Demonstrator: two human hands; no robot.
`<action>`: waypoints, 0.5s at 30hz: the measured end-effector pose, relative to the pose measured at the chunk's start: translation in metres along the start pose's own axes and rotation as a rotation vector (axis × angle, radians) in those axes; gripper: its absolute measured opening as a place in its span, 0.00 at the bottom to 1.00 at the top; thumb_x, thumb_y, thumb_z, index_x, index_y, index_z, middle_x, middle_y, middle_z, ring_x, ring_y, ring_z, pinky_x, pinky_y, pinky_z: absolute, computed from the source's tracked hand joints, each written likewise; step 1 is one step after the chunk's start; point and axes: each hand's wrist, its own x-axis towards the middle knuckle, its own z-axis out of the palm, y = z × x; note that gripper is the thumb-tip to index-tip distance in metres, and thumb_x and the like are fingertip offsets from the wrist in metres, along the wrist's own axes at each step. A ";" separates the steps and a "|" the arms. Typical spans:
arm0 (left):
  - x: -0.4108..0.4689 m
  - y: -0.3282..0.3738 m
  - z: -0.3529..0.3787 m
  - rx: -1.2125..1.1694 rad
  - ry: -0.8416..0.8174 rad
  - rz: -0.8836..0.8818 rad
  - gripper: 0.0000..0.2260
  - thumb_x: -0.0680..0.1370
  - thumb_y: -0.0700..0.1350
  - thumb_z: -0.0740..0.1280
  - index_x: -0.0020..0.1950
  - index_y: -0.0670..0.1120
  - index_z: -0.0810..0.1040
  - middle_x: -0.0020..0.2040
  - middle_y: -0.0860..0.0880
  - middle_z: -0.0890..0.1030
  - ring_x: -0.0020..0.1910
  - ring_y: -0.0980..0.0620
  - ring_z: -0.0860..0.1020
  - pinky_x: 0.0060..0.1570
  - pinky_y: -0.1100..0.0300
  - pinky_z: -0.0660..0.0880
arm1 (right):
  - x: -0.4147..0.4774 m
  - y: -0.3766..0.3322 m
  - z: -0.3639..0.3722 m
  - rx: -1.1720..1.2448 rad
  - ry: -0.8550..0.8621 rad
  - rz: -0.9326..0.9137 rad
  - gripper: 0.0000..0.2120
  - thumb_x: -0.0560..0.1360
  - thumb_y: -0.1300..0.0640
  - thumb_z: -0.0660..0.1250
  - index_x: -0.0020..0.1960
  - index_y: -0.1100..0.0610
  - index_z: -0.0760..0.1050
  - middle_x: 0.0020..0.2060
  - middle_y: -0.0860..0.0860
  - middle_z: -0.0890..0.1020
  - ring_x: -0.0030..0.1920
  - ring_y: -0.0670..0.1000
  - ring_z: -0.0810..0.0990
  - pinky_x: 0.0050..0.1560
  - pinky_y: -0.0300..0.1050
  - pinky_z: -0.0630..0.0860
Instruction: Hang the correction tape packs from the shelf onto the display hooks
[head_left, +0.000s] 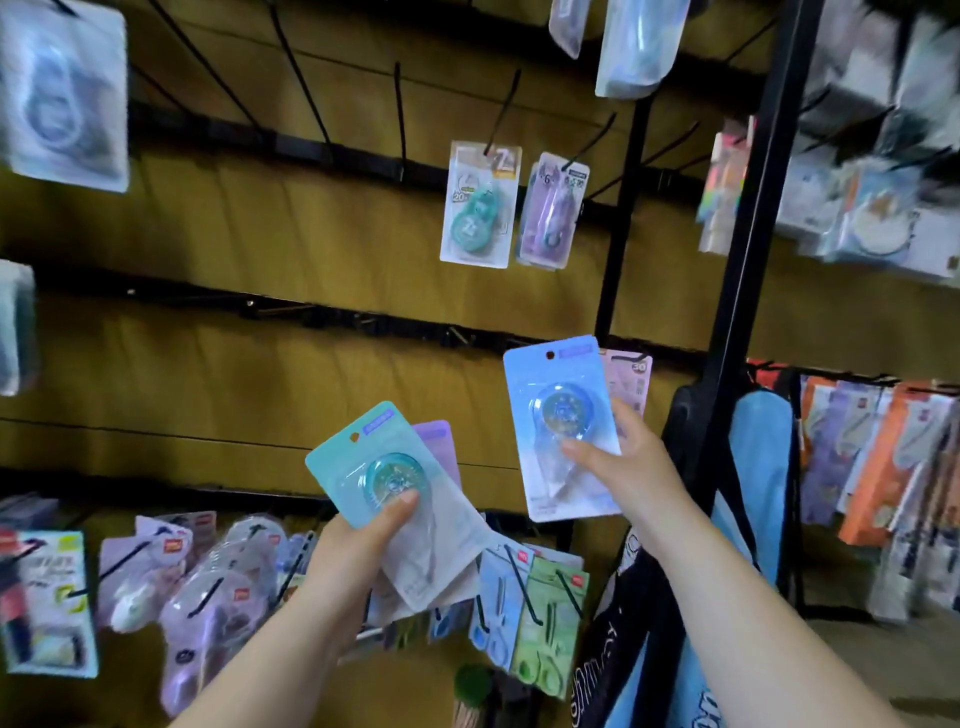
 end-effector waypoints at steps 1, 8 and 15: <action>0.003 0.000 -0.001 -0.004 -0.004 -0.007 0.06 0.74 0.44 0.67 0.50 0.45 0.77 0.51 0.43 0.82 0.52 0.43 0.79 0.50 0.51 0.75 | 0.007 -0.001 0.000 0.004 0.009 0.001 0.23 0.71 0.63 0.69 0.64 0.53 0.70 0.56 0.47 0.76 0.61 0.51 0.75 0.60 0.45 0.71; 0.022 -0.003 -0.009 -0.019 -0.021 -0.003 0.06 0.75 0.43 0.65 0.51 0.45 0.76 0.50 0.44 0.81 0.49 0.45 0.79 0.42 0.54 0.74 | 0.038 0.012 -0.001 0.024 0.008 0.070 0.21 0.73 0.63 0.67 0.65 0.54 0.70 0.58 0.49 0.76 0.54 0.48 0.74 0.42 0.33 0.68; 0.022 -0.011 -0.008 -0.042 -0.034 0.029 0.15 0.66 0.47 0.72 0.51 0.47 0.77 0.48 0.46 0.83 0.49 0.47 0.80 0.42 0.56 0.75 | 0.058 0.025 0.006 0.006 0.018 0.092 0.21 0.73 0.62 0.67 0.65 0.55 0.71 0.56 0.49 0.77 0.54 0.48 0.75 0.41 0.32 0.69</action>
